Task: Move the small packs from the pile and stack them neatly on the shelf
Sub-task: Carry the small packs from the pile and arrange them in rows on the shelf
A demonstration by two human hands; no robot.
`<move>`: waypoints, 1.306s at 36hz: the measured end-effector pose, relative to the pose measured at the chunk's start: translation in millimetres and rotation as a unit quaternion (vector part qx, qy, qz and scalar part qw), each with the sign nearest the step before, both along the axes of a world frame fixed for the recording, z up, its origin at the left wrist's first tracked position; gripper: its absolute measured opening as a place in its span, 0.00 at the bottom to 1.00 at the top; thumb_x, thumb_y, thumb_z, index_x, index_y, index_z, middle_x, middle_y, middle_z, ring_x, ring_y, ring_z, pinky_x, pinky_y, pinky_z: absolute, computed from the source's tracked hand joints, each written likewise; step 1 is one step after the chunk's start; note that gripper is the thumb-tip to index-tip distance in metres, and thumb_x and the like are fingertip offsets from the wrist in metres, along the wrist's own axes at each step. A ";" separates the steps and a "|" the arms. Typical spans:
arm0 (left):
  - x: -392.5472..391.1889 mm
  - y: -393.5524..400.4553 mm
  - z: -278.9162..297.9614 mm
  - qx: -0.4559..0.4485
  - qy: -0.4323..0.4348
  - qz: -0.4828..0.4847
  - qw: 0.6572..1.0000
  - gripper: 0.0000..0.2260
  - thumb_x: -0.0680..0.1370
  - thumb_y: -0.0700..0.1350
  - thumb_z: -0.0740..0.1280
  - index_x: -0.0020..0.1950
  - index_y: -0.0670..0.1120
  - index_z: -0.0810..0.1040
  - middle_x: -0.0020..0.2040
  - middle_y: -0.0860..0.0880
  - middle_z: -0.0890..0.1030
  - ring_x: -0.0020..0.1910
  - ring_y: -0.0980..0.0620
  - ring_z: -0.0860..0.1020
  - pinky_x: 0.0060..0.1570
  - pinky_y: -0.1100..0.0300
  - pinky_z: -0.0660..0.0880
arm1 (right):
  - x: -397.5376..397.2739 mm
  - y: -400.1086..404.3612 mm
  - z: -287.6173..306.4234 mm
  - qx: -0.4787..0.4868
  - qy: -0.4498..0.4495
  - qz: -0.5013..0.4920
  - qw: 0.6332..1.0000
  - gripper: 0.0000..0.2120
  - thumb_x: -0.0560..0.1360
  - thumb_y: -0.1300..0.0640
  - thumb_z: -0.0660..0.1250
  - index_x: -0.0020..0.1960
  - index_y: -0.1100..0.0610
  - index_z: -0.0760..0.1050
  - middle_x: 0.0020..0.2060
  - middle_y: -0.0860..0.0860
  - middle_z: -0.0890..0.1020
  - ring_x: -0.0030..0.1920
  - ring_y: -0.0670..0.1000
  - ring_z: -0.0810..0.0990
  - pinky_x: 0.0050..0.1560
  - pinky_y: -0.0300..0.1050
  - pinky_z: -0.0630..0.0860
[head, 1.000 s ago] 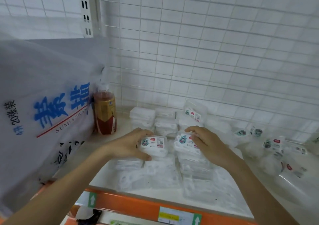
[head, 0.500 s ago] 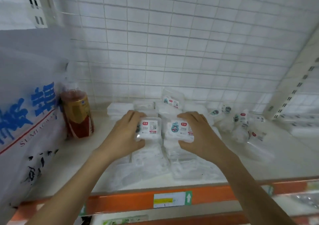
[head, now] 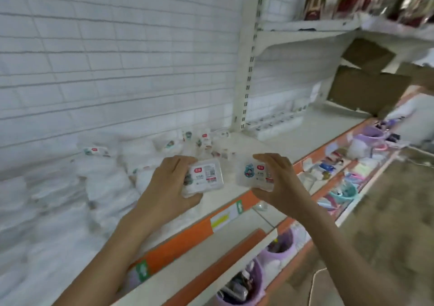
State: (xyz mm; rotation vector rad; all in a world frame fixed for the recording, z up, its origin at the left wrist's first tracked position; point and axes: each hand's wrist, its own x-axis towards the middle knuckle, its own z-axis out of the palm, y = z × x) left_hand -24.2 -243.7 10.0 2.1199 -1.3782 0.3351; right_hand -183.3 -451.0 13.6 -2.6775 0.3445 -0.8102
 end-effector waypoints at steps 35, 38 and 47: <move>-93.2 -434.2 -39.9 0.046 0.122 -0.016 0.991 0.31 0.70 0.50 0.72 0.70 0.46 0.64 0.62 0.52 0.66 0.63 0.56 0.65 0.57 0.69 0.60 | -141.5 -370.4 -38.5 0.005 0.099 -0.084 0.992 0.36 0.65 0.44 0.62 0.72 0.48 0.60 0.67 0.47 0.62 0.65 0.47 0.54 0.67 0.47 0.64; -68.6 -455.0 -41.7 0.049 0.129 0.010 0.990 0.37 0.65 0.59 0.69 0.70 0.47 0.64 0.62 0.52 0.66 0.64 0.55 0.64 0.57 0.68 0.60 | -112.7 -402.5 -35.6 -0.013 0.093 -0.054 0.994 0.35 0.65 0.44 0.64 0.71 0.47 0.61 0.64 0.47 0.64 0.59 0.44 0.55 0.64 0.45 0.67; 11.8 -484.5 -56.1 0.065 0.135 0.108 0.983 0.33 0.71 0.53 0.71 0.71 0.45 0.63 0.66 0.49 0.67 0.65 0.52 0.64 0.61 0.63 0.62 | -23.8 -483.4 -14.0 0.005 0.117 0.052 0.992 0.33 0.68 0.53 0.71 0.70 0.48 0.63 0.63 0.48 0.64 0.62 0.48 0.60 0.64 0.43 0.64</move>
